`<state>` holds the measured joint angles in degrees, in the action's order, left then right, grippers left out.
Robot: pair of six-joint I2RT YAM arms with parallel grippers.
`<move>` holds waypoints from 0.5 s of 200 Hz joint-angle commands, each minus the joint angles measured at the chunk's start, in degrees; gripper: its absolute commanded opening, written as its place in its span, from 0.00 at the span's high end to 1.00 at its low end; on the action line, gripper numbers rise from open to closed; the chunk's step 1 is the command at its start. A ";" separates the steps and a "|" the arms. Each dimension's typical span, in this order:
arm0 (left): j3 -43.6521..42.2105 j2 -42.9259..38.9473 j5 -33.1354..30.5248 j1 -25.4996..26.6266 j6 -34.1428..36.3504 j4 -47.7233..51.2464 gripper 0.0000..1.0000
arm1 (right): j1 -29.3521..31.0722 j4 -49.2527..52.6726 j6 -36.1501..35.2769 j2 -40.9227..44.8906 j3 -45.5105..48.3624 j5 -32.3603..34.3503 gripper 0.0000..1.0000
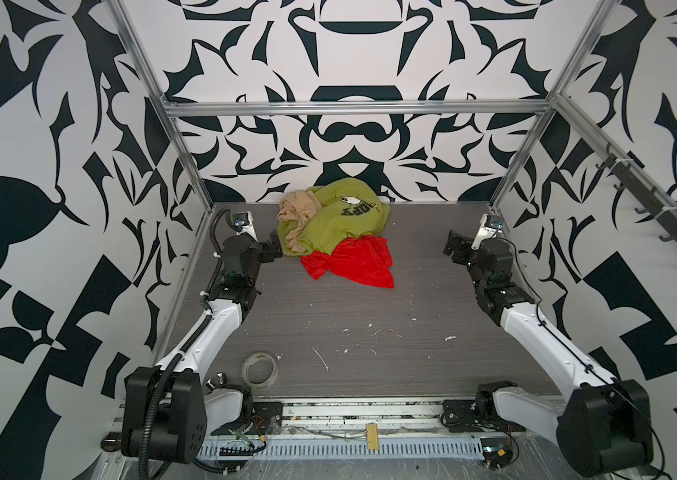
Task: Pick out a specific cloth from the pile
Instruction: 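Move both grippers forward toward the red cloth under the green shirt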
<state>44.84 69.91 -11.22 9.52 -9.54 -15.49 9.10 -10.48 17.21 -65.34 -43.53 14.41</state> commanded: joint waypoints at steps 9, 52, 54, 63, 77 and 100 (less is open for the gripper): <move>8.13 2.66 3.20 1.55 -2.42 14.82 0.01 | 4.09 8.19 7.26 -3.82 -4.60 -0.94 0.03; 8.99 6.22 7.18 1.86 -6.04 18.59 0.01 | 12.13 8.42 10.91 -10.97 -6.80 -4.75 0.03; 9.07 6.47 7.40 1.90 -6.40 18.79 0.01 | 12.40 8.34 10.87 -11.44 -6.89 -4.75 0.03; 10.15 7.61 8.62 1.91 -7.11 20.47 0.01 | 13.39 8.28 10.75 -13.37 -7.64 -5.12 0.03; 12.39 9.86 9.57 1.91 -7.83 23.91 0.00 | 14.25 8.20 10.23 -16.55 -9.47 -6.82 0.03; 14.70 12.95 13.31 2.21 -9.29 26.54 0.01 | 15.22 7.69 8.36 -20.81 -12.36 -10.96 0.03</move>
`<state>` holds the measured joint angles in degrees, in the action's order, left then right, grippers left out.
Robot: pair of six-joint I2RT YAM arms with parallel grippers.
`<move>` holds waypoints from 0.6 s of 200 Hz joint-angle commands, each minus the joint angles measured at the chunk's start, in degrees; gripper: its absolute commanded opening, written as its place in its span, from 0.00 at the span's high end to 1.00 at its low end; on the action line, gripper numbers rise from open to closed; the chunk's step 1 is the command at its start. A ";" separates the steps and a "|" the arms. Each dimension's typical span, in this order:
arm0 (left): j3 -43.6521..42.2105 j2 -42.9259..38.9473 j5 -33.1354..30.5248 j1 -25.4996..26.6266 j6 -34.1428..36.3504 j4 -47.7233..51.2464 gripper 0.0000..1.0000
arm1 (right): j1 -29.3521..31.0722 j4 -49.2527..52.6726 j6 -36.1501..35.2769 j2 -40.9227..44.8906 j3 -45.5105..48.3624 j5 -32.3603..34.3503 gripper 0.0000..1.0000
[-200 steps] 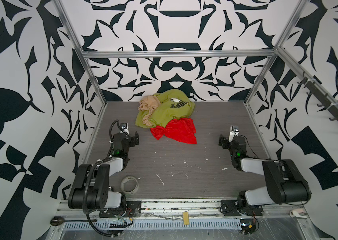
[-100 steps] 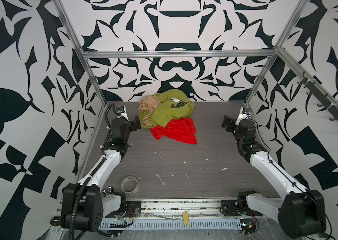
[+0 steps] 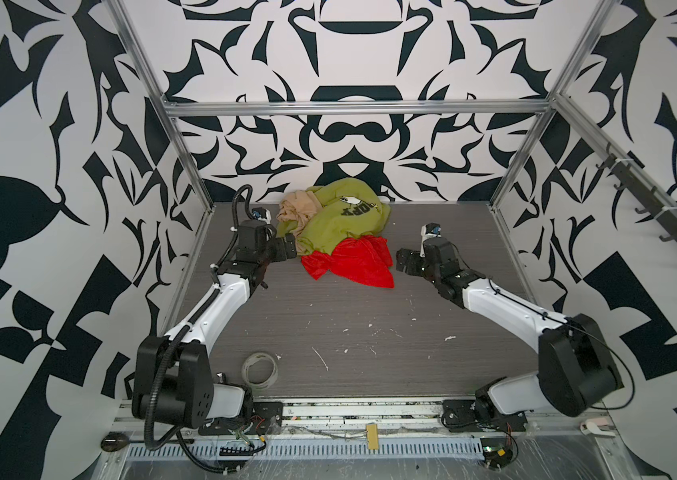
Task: Pick out a specific cloth from the pile
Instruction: 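Move both grippers forward toward the red cloth under the green shirt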
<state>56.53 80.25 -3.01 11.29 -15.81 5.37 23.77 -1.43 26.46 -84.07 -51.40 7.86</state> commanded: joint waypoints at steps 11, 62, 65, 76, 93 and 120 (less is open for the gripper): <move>4.15 4.22 7.92 0.87 -3.50 7.10 0.00 | 0.83 -2.61 -2.70 -3.92 -5.53 -8.31 0.03; 8.38 9.95 12.50 5.30 -3.75 10.16 0.00 | 1.46 -0.41 -6.86 -13.14 -14.40 -15.52 0.03; 8.73 10.25 12.42 5.56 -3.71 10.33 0.01 | 1.51 -0.41 -6.97 -13.66 -14.98 -15.79 0.03; 9.99 11.59 12.42 6.47 -3.20 10.80 0.01 | 1.46 -0.04 -7.36 -15.61 -16.99 -17.29 0.03; 12.27 13.64 12.45 7.32 -3.00 12.22 0.01 | 1.46 1.86 -8.48 -18.69 -20.96 -18.73 0.03; 14.38 16.11 14.65 7.77 -3.64 12.60 0.01 | 1.46 4.71 -10.27 -21.95 -25.49 -18.88 0.05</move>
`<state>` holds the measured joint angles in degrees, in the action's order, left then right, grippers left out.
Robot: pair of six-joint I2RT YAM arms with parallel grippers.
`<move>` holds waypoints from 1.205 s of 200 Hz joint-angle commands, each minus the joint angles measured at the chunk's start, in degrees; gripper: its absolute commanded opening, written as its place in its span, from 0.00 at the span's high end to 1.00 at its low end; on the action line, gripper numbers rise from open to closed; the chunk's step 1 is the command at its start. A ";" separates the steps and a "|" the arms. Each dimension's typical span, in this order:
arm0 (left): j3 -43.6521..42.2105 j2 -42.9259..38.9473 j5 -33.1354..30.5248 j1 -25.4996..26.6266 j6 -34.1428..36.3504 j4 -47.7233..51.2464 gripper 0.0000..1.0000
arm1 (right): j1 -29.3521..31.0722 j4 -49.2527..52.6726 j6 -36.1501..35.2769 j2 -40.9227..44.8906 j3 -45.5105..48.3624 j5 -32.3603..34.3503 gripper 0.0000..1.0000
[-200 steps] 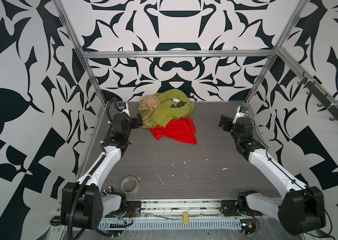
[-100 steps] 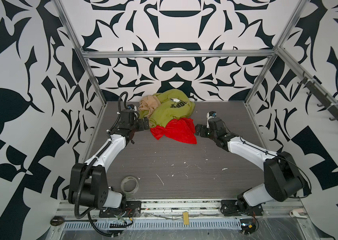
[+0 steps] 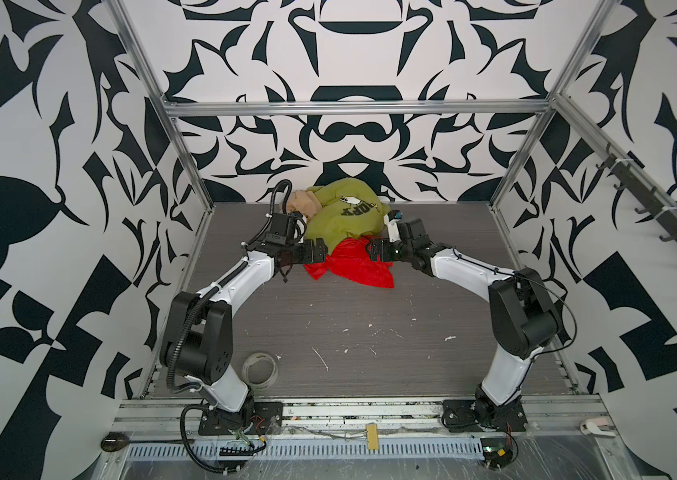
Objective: Pick out a specific cloth from the pile
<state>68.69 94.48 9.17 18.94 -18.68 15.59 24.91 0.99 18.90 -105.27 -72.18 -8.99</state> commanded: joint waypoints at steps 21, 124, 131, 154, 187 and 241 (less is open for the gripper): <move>3.44 3.51 5.77 0.13 -1.18 2.38 0.00 | 0.32 3.78 -3.90 -2.70 -7.54 -2.36 0.10; 5.41 6.68 15.14 0.22 -1.61 1.81 0.00 | 0.32 7.76 -4.57 -11.84 -16.69 -5.56 0.38; 5.49 6.76 15.51 0.22 -1.71 1.81 0.00 | 0.26 8.77 -4.82 -12.50 -17.75 -6.06 0.40; 5.14 6.69 15.88 0.22 -2.26 1.38 0.00 | 0.23 9.68 -5.14 -13.55 -18.78 -6.30 0.45; 4.23 6.38 15.99 0.22 -3.12 0.58 0.00 | 0.23 9.29 -5.16 -13.82 -18.78 -5.92 0.49; 2.88 6.03 15.94 0.22 -3.94 -0.48 0.00 | 0.23 8.17 -4.74 -14.34 -19.09 -6.64 0.70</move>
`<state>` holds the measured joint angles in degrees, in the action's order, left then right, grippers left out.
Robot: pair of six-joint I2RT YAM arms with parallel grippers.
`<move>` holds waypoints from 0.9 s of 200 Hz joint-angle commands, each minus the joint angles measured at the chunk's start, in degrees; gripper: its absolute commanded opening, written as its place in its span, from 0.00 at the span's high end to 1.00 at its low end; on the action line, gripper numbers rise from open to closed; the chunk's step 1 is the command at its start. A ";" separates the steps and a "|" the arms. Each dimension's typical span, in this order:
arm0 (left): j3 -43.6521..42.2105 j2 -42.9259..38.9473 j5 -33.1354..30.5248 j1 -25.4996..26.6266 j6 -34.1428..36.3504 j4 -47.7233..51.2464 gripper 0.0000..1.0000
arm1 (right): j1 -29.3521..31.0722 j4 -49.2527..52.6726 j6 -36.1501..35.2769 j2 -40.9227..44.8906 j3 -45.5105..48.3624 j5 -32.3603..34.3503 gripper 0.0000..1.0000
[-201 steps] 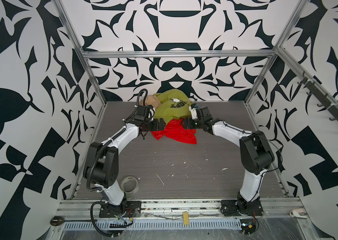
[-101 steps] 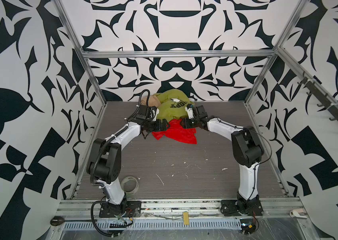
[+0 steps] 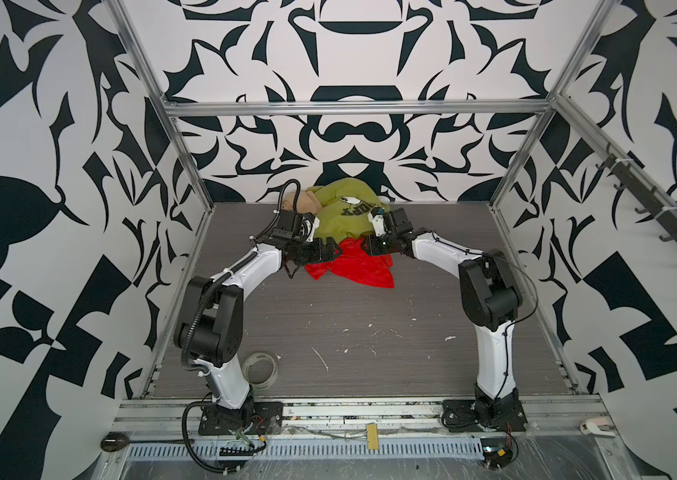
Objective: Pick out a specific cloth from the pile
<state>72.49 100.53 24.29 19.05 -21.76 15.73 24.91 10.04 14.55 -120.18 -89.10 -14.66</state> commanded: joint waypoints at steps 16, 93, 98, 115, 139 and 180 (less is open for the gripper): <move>-0.95 -0.04 0.86 0.11 -1.00 -0.70 0.00 | 0.23 -0.73 -0.22 0.08 -2.53 -0.91 0.74; -2.04 -0.31 0.75 0.11 -1.03 -1.40 0.00 | 0.23 -2.68 0.49 0.29 -1.09 -0.38 0.89; -2.08 -0.33 0.68 0.11 -1.03 -1.40 0.00 | 0.23 -2.81 0.57 0.30 -1.00 -0.37 0.89; -2.40 -0.42 0.60 0.11 -1.01 -1.66 0.00 | 0.23 -3.01 0.72 0.28 -0.73 -0.42 0.89; -2.70 -0.47 0.49 0.11 -1.03 -1.84 0.00 | 0.23 -3.43 0.98 -0.09 -0.45 -0.07 0.79; -2.87 -0.35 0.58 0.11 -1.19 -2.09 0.00 | 0.23 -3.12 1.88 -0.93 -0.52 0.20 0.69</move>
<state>70.67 100.53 24.45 19.05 -22.57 14.17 24.91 8.16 15.75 -120.68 -89.19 -14.72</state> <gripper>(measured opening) 0.998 0.297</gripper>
